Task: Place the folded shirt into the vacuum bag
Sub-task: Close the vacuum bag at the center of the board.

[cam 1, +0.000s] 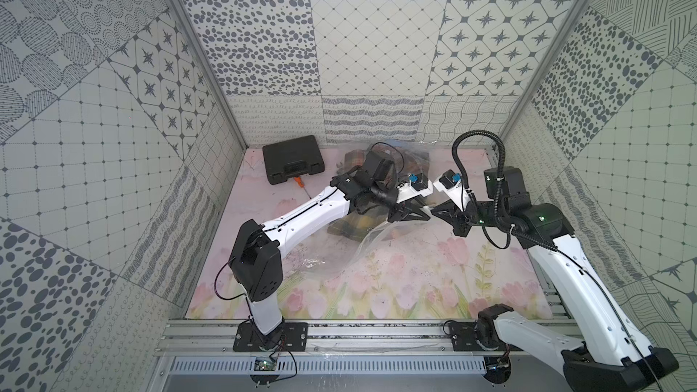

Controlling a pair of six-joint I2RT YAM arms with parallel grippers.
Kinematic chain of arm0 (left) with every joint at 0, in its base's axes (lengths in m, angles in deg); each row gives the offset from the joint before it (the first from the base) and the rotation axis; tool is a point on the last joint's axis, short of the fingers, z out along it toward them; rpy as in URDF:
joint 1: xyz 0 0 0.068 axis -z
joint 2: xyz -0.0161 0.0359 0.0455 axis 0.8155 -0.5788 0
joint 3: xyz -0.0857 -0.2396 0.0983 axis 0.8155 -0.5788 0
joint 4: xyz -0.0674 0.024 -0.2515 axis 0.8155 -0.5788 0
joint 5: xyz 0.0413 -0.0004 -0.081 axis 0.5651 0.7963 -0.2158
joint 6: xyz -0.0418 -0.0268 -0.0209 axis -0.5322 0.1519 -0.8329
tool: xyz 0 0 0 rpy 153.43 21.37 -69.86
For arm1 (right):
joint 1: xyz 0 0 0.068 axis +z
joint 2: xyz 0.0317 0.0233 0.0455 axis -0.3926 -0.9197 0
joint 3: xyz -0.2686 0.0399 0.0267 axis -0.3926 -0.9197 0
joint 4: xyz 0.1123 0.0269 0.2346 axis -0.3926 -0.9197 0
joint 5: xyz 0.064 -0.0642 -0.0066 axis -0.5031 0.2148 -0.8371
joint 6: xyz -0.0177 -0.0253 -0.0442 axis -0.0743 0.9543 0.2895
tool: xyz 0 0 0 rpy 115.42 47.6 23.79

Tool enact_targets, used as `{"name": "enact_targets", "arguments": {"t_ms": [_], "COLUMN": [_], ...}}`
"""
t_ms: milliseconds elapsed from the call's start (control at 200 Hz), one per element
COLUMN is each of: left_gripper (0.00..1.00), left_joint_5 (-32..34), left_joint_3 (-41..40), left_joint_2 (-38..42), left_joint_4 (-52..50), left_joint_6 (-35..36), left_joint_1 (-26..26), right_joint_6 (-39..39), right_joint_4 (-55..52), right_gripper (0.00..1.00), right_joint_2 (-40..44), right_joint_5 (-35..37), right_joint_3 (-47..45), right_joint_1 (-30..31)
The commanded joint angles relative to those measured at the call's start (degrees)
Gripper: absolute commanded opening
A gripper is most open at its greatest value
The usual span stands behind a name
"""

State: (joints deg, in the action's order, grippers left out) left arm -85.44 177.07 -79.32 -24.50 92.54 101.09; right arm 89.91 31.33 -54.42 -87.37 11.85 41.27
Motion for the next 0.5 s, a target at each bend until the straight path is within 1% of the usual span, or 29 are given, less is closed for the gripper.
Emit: {"name": "enact_targets", "arguments": {"t_ms": [0,65,150,215,270,495], "left_gripper": [0.26,0.26,0.29,0.29,0.26,0.07], "left_joint_5": [-2.10,-1.17,-0.03,0.09,0.01,0.21], "left_joint_3": [0.69,0.90,1.58,2.00,2.35,4.01], "left_joint_2": [-0.03,-0.30,-0.61,-0.80,-1.05,-2.53], "left_joint_4": [-0.24,0.13,0.75,1.77,2.36,0.88], "left_joint_6": [-1.15,-1.94,-3.17,-4.58,-5.21,-5.54], "left_joint_1": [0.54,0.56,0.56,0.48,0.48,0.45], "right_joint_6": [-0.99,-1.04,-1.22,-1.11,-1.08,-1.15], "right_joint_4": [5.10,5.22,5.28,5.27,5.32,5.84], "right_gripper": [0.00,0.00,0.00,0.00,0.00,0.00], "right_joint_2": [0.86,1.02,1.31,1.51,1.63,1.99], "right_joint_5": [-1.44,-1.44,-1.35,-1.28,-1.26,-1.11], "right_joint_3": [0.61,0.37,-0.02,-0.17,-0.24,-0.87], "right_joint_1": [0.05,0.04,0.08,-0.01,0.03,0.04]}}
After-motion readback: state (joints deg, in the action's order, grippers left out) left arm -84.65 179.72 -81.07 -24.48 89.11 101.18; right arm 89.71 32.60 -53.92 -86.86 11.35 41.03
